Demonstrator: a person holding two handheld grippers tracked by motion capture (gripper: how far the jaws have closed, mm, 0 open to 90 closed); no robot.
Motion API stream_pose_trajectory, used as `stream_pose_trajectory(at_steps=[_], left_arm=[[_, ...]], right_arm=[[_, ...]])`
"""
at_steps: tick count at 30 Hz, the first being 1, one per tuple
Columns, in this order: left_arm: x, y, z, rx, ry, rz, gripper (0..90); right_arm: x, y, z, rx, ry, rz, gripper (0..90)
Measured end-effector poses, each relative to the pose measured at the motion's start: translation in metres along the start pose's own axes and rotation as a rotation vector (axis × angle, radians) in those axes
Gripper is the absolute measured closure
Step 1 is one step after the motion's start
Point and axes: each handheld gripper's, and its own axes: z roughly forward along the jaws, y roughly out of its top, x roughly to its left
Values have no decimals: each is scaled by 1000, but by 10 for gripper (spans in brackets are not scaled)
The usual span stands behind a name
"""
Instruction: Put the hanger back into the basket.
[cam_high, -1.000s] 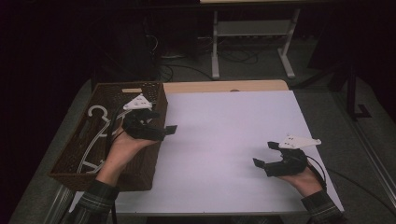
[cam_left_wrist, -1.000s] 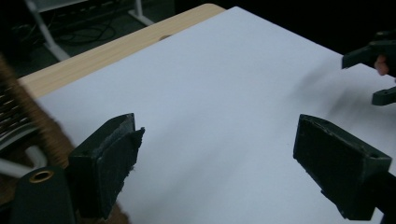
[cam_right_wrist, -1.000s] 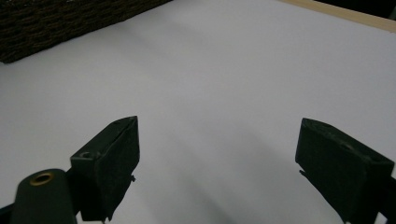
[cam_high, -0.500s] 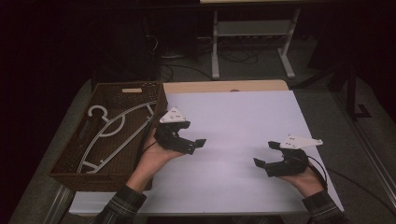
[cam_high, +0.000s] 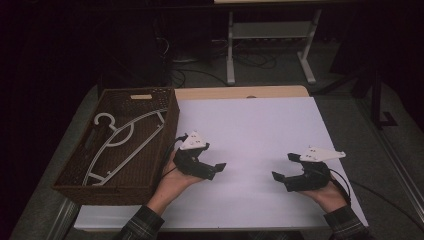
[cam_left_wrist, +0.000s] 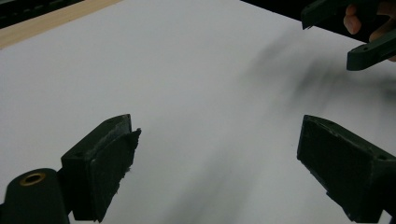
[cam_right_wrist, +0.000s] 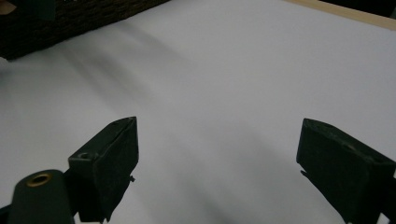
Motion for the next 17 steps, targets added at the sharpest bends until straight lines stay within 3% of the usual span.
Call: stream_pose_trajectory(at_steps=[9,17], left_arm=[[-3,-19,0,2,-1,-2,95],[3,-23,-4,-11,15,-15,83]], right_arm=[[3,-8,-4,5,-11,7,88],[4,-10,-5,-5,-13,0,68]])
